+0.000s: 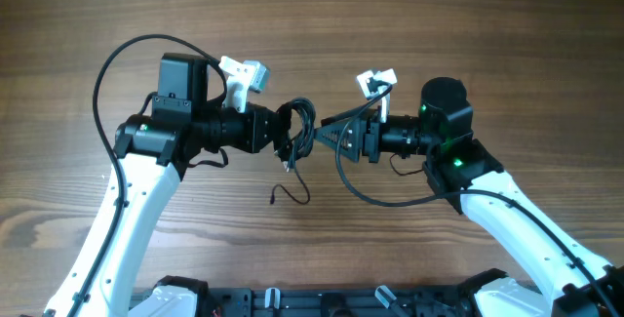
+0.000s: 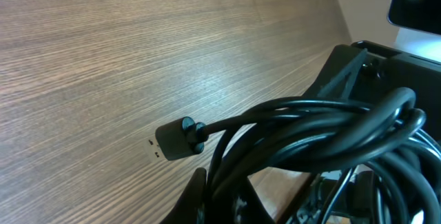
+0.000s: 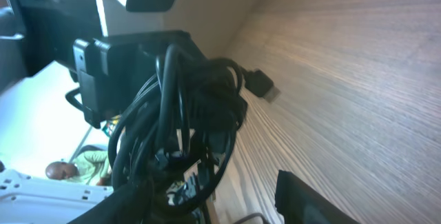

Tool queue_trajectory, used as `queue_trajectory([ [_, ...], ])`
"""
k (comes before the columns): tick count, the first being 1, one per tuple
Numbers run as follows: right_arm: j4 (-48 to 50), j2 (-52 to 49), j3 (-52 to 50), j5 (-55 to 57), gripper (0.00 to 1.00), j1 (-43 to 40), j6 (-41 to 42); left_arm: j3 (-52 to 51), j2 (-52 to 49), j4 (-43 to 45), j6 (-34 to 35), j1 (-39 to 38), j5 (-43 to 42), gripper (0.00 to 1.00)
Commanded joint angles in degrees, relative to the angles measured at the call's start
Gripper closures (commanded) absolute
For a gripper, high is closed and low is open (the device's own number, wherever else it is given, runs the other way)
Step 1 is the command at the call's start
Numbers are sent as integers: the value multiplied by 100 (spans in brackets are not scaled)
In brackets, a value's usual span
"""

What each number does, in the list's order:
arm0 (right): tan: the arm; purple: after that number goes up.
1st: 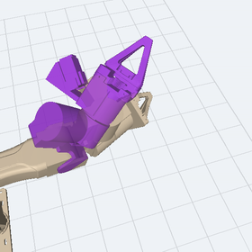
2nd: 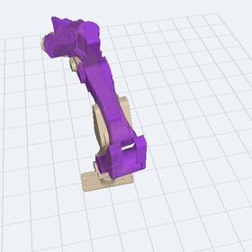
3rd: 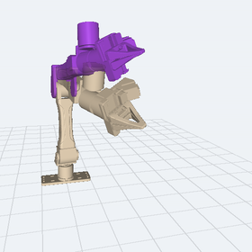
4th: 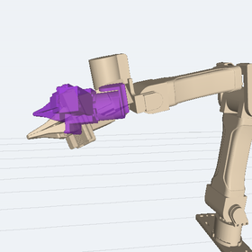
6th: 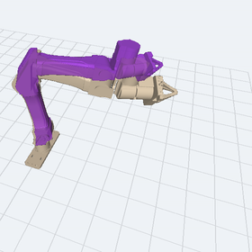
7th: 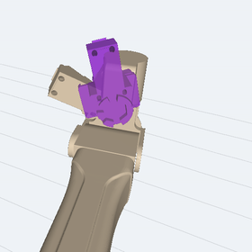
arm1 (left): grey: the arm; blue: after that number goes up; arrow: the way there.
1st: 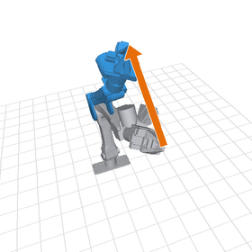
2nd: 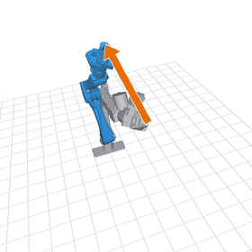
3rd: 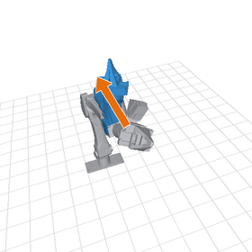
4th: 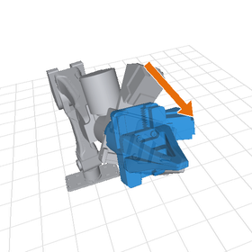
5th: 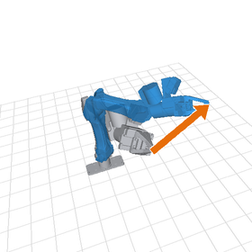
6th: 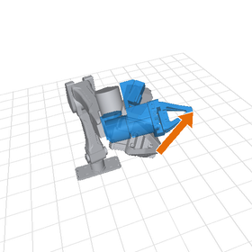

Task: Untangle cables

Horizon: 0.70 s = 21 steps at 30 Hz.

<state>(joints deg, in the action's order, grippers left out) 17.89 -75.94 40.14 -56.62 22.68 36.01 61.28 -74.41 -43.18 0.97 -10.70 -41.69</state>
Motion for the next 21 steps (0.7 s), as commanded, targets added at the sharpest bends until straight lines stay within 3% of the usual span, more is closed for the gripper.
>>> queue_trajectory([
  [1,136,-74,83,155,40,190,175,22,-28,-15,142,-7,-221,96],
  [6,190,-111,83,1198,38,586,369,22,-28,-37,142,-44,-389,96],
  [13,1054,-111,83,1261,37,835,824,22,-39,-63,142,-63,-433,96],
  [17,1038,-111,83,1961,38,835,1375,22,-39,-59,142,-313,-431,96],
  [18,1040,-111,83,2061,43,835,1394,22,-39,-61,140,-382,-426,96],
  [21,791,-111,83,2761,81,833,1394,22,-37,-101,140,-468,-232,96],
])
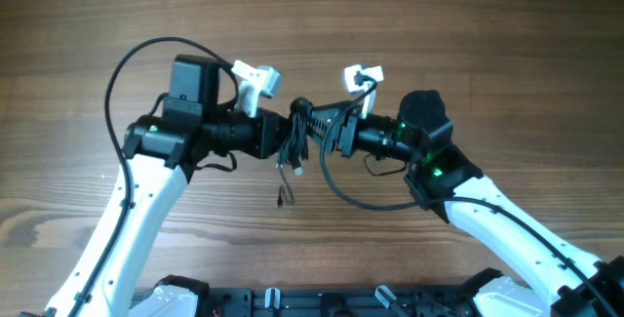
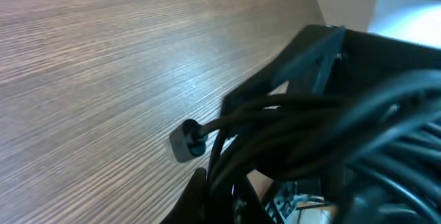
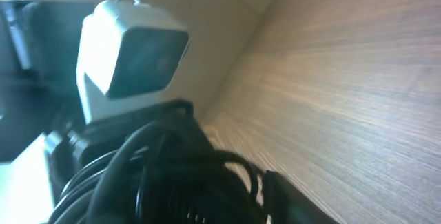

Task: Untangle cables

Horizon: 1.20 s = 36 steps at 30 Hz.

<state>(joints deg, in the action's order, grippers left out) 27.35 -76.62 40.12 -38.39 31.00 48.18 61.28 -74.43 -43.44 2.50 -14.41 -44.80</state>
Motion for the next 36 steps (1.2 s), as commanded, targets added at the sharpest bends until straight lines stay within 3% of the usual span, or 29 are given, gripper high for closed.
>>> queue_trajectory([
  [1,-363,-44,85,1165,91,-7,170,22,-35,-90,-13,-72,96,96],
  [2,-621,-44,85,1353,95,-26,144,22,-35,-96,-15,-28,98,96],
  [9,-3071,-42,85,2448,95,-699,-37,24,-2,-96,-9,750,437,96],
  [13,-3493,-42,85,2468,92,-1005,-363,24,-2,-94,-13,997,439,96],
  [18,-3366,-42,87,2138,24,-1196,-684,22,-4,-26,-83,1019,444,96],
  [19,-3213,-42,87,1731,22,-1196,-835,22,-4,39,-144,1019,442,96],
  [21,-2529,-42,87,225,23,-1185,-1104,22,-4,208,-361,1019,442,96],
  [23,-1908,-42,87,-793,37,-1143,-1115,22,-4,415,-328,1019,444,96],
  [25,-1637,-42,85,-1156,36,-1008,-1115,22,-4,680,404,1019,675,96],
  [28,-1644,-44,85,-1080,27,-575,-1467,22,-4,791,2105,1014,1534,96],
  [36,-1620,-59,85,1683,31,938,-1834,22,-4,765,3438,1012,1788,96],
])
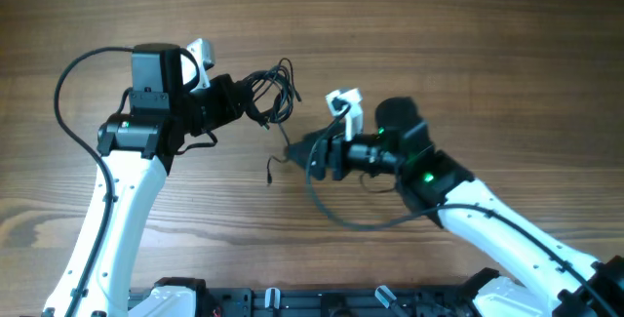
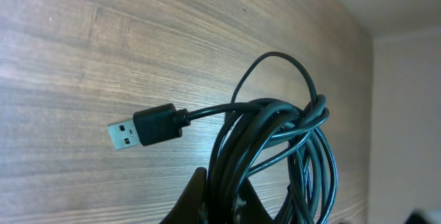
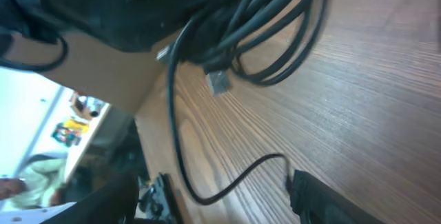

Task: Untangle cables

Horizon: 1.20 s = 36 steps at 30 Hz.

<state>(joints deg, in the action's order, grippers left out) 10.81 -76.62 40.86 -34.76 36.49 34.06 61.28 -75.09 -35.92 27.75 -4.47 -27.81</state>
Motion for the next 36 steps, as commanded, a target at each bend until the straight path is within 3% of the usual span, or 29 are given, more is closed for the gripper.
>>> queue_trajectory([
  [1,61,-83,11,1620,32,522,-568,22,61,-11,1058,15,90,96],
  [3,116,-107,11,1891,44,686,-713,22,61,-85,1069,-48,87,96],
  [6,199,-107,13,1884,87,704,-686,22,61,-133,1051,-221,98,96],
  [7,326,-81,13,1727,95,704,-654,22,61,-138,999,-278,286,96],
  [10,507,177,15,1161,96,592,-87,22,61,-302,999,-448,1812,96],
  [12,555,415,15,807,95,437,120,22,61,-378,999,-514,2374,96],
  [18,1744,710,15,431,95,-39,1421,-33,11,-354,402,-1132,2470,96],
  [25,2210,634,13,1537,96,-129,1561,-33,7,-282,402,-2013,2470,96],
  [26,2201,586,13,1703,93,-129,1403,-33,9,-286,398,-2107,2472,96],
  [28,1661,511,13,1993,72,-129,1191,-31,9,-273,398,-2140,2675,96],
  [30,1095,511,13,2039,63,-129,1010,-28,26,-262,398,-2031,3080,96],
  [31,673,509,13,2033,38,-129,767,-24,55,-258,398,-1919,3233,96],
  [32,146,509,13,1985,25,-127,396,-20,101,-214,396,-1768,3244,96],
  [35,-938,509,13,1799,5,-127,-282,-20,205,-35,216,-1379,3241,96],
  [36,-1292,509,13,1801,3,-127,-363,-20,221,22,203,-1270,3241,96],
])
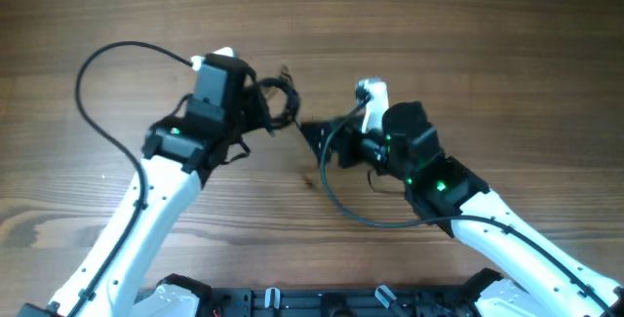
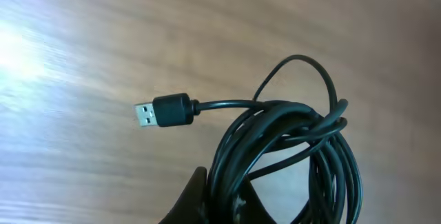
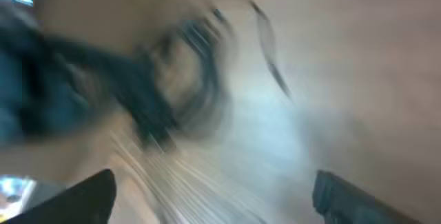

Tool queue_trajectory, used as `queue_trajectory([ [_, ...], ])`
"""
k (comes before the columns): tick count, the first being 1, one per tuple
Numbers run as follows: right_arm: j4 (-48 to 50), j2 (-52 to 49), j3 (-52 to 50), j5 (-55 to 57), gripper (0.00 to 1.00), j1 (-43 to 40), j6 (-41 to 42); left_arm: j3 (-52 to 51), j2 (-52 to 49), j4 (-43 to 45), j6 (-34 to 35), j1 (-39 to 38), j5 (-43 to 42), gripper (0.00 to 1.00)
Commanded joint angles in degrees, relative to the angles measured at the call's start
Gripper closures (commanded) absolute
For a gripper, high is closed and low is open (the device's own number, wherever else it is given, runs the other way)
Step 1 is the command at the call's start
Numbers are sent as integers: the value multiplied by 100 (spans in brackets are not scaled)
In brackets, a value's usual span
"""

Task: Untangle cables

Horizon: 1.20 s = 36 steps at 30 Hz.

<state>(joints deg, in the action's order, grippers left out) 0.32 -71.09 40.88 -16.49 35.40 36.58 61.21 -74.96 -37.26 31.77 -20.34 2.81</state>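
Observation:
A black cable bundle (image 1: 283, 102) hangs coiled from my left gripper (image 1: 265, 114), which is shut on several strands. In the left wrist view the coil (image 2: 296, 148) rises from between the fingers (image 2: 200, 200), and a USB plug (image 2: 162, 111) sticks out to the left over the wood. My right gripper (image 1: 310, 136) stands open just right of the bundle, holding nothing. The right wrist view is motion-blurred: its fingers (image 3: 86, 196) sit wide apart with the bundle (image 3: 186, 79) a dark smear ahead. A loose cable end (image 1: 310, 178) lies on the table below the right gripper.
The wooden table (image 1: 468, 44) fills all views. The left arm's own black cable (image 1: 93, 83) arcs to the left. The right arm's cable (image 1: 341, 205) loops low beneath its wrist.
The left arm has shifted right and the bundle with it, still gripped. The right gripper has moved up closer to the bundle, still open. The loose end now lies further right.
First the grippers faced each other mid-table, with the bundle held by the left one between them. Then the right gripper was pressed against the bundle. After that they stood apart, the left holding the coil up-left, one strand trailing. Now they are close again.

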Motion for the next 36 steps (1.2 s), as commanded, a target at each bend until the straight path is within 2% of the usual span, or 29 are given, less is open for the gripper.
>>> queue_trajectory([
  [1,-662,-61,9,-26,2,-17,-728,-13,205,216,-197,479,175,96],
  [4,-1128,-72,9,-33,0,-17,-765,-13,203,190,-197,546,175,96],
  [7,-1169,-50,11,-295,1,-17,-662,-13,197,214,-146,546,122,96],
  [10,-1248,208,11,-990,0,-20,-660,-13,197,216,-136,546,-444,96],
  [13,-1668,817,11,-1097,0,-20,-660,-13,197,186,-136,546,-785,96],
  [18,-2754,2498,9,-280,0,-17,-675,-13,199,42,-133,546,-1493,96],
  [23,-3585,2959,-9,275,0,-17,-787,-13,199,63,-129,546,-1888,96],
  [26,-3528,2699,-11,-155,0,-17,-787,-13,199,59,608,546,-1888,96],
  [27,-3414,2520,-11,-151,0,-17,-791,-13,199,39,1106,546,-1888,96],
  [29,-3180,2201,-11,-149,0,-17,-822,-13,199,17,1449,546,-1888,96],
  [32,-2601,1399,-11,-356,0,2,-1198,-13,199,20,1720,577,-1836,96],
  [36,-1613,284,-11,-767,2,227,-1309,-13,199,15,2997,1062,-1805,96],
])
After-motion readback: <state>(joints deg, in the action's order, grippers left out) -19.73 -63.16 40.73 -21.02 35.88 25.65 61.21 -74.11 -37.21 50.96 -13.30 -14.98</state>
